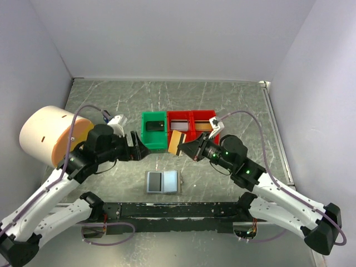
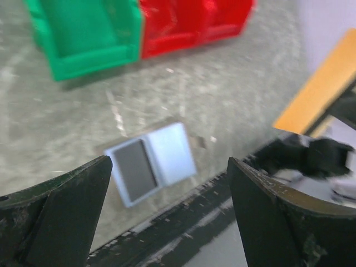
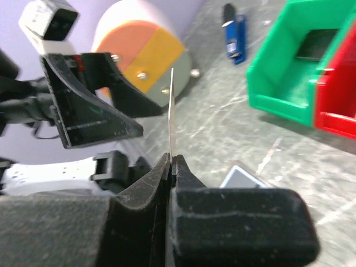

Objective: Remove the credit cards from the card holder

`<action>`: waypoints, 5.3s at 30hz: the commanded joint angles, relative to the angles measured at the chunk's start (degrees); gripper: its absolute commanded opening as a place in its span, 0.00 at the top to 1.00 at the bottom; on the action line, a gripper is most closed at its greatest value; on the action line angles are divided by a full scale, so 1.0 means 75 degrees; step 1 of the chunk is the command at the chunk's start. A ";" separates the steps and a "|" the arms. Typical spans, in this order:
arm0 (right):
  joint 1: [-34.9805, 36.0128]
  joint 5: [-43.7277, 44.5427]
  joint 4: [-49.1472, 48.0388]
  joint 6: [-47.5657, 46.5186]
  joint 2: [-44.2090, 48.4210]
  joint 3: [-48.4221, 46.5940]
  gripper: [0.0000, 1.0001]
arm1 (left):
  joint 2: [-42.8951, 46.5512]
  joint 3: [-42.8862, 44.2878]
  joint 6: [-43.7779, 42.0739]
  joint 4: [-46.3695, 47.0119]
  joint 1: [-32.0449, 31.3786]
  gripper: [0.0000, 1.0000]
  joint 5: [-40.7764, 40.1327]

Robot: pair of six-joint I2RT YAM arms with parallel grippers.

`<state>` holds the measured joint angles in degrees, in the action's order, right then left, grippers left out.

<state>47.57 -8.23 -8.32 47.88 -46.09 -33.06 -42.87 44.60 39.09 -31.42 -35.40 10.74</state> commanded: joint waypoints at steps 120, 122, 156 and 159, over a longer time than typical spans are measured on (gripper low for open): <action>-0.3342 0.1257 0.0097 -1.1660 -0.5696 -0.2914 0.52 | -0.0702 0.0079 -0.2447 0.0170 0.2503 0.04 -0.1829; -0.3342 0.1276 0.0253 -1.0278 -0.5196 -0.3131 0.49 | -0.0721 0.0098 -0.2447 0.0156 0.2504 0.04 -0.1810; 0.1532 0.1206 -0.0856 0.1844 -0.4191 -0.0090 0.61 | -0.1554 -0.1941 -0.0103 0.1550 0.2103 0.22 0.2619; 0.1694 0.1192 -0.0967 0.2065 -0.4587 -0.0098 0.62 | -0.1605 -0.2134 -0.0031 0.1531 0.1779 0.24 0.2548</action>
<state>58.81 -1.41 -13.04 59.72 -77.67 -33.85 -55.24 29.28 35.24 -23.44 -19.42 25.39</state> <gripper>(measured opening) 0.387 0.774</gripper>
